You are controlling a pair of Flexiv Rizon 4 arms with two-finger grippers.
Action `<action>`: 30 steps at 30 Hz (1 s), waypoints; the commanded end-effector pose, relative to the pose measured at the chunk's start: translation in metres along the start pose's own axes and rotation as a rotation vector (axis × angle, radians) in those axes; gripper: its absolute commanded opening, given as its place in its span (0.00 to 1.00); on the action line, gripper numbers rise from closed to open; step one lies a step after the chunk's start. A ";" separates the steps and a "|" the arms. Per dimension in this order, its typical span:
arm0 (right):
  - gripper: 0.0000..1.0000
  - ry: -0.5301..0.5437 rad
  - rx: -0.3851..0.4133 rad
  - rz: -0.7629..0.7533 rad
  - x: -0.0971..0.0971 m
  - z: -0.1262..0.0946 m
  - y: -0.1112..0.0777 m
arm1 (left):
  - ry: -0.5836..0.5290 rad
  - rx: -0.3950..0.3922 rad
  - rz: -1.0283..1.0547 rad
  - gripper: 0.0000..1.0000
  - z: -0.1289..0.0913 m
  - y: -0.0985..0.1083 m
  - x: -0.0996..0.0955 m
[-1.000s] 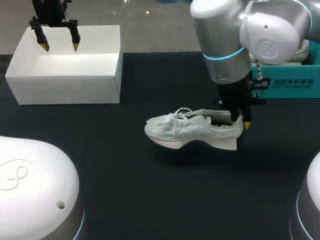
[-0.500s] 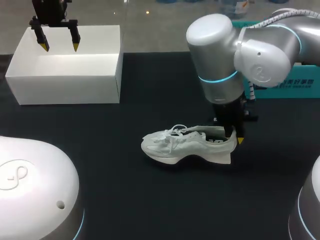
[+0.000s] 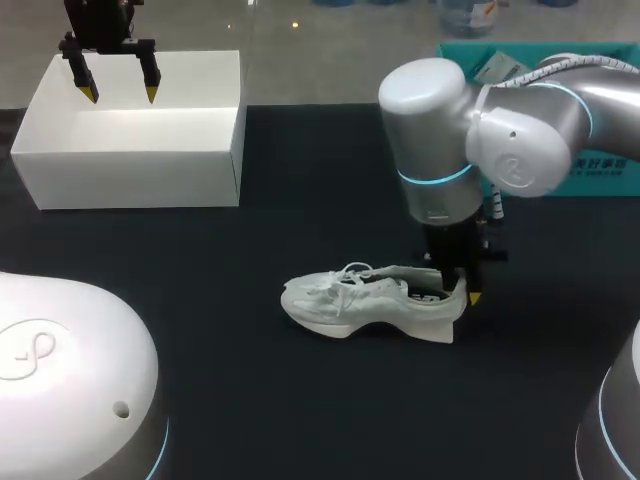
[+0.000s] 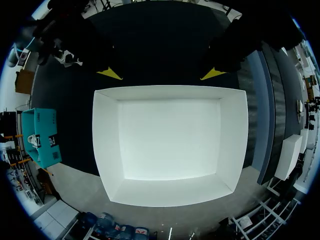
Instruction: Take the shoe out of the shoebox, open the shoe tongue, remove and reinsert the insole, then place the shoe into the shoebox
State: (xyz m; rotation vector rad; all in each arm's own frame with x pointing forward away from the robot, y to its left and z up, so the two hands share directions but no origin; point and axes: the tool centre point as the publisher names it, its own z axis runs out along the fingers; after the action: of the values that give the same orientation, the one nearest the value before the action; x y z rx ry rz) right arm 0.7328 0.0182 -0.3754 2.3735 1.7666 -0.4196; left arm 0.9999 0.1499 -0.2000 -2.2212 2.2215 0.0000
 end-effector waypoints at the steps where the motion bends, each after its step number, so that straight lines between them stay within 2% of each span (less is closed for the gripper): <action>1: 1.00 -0.005 -0.005 0.008 -0.002 -0.011 0.000 | 0.000 0.000 0.000 1.00 0.000 0.000 0.000; 9: 1.00 0.025 -0.091 0.001 -0.021 -0.064 -0.004 | 0.000 0.000 0.000 1.00 0.000 0.000 0.000; 15: 1.00 0.089 -0.164 -0.054 -0.039 -0.091 0.011 | 0.000 0.000 0.000 1.00 0.000 0.000 0.000; 19: 1.00 0.148 -0.181 -0.129 -0.052 -0.101 0.025 | 0.000 0.000 0.000 1.00 0.000 0.000 0.000; 30: 1.00 0.148 -0.181 -0.129 -0.052 -0.101 0.025 | 0.000 0.000 0.000 1.00 0.000 0.000 0.000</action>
State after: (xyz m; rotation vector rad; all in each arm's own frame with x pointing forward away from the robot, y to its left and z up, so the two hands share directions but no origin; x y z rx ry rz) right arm 0.7576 -0.0042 -0.2628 2.2155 1.9256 -0.1264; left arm 0.9999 0.1499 -0.2000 -2.2212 2.2215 0.0000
